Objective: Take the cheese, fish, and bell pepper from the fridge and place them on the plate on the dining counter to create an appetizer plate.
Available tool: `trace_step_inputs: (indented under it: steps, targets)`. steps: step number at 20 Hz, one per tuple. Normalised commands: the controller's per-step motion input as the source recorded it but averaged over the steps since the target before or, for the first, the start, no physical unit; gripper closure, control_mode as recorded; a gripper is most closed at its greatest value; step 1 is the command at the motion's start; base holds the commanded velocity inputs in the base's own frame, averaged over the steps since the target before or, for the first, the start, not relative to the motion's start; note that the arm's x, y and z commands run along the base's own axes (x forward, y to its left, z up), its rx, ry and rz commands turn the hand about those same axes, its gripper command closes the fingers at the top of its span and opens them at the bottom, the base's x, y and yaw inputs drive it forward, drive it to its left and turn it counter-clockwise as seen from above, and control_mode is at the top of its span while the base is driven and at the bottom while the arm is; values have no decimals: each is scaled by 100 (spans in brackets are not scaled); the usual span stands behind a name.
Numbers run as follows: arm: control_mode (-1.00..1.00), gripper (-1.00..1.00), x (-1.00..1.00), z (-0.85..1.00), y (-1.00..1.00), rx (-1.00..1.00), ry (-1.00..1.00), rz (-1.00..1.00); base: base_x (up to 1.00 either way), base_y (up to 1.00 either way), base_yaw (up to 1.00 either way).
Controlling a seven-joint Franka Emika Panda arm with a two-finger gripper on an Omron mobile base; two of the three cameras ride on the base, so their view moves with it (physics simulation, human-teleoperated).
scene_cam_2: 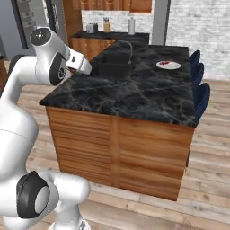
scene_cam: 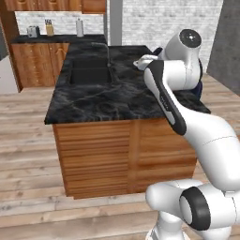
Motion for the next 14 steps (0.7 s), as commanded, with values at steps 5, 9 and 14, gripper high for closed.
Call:
trace_step_inputs:
  steps: [5, 9, 14]
  targets:
    - [100, 100, 0, 0, 0, 0, 0, 0, -3, -100, -4]
    - [100, 100, 0, 0, 0, 0, 0, 0, 1, -100, -6]
    - [100, 100, 0, 0, 0, 0, 0, 0, 36, -100, -2]
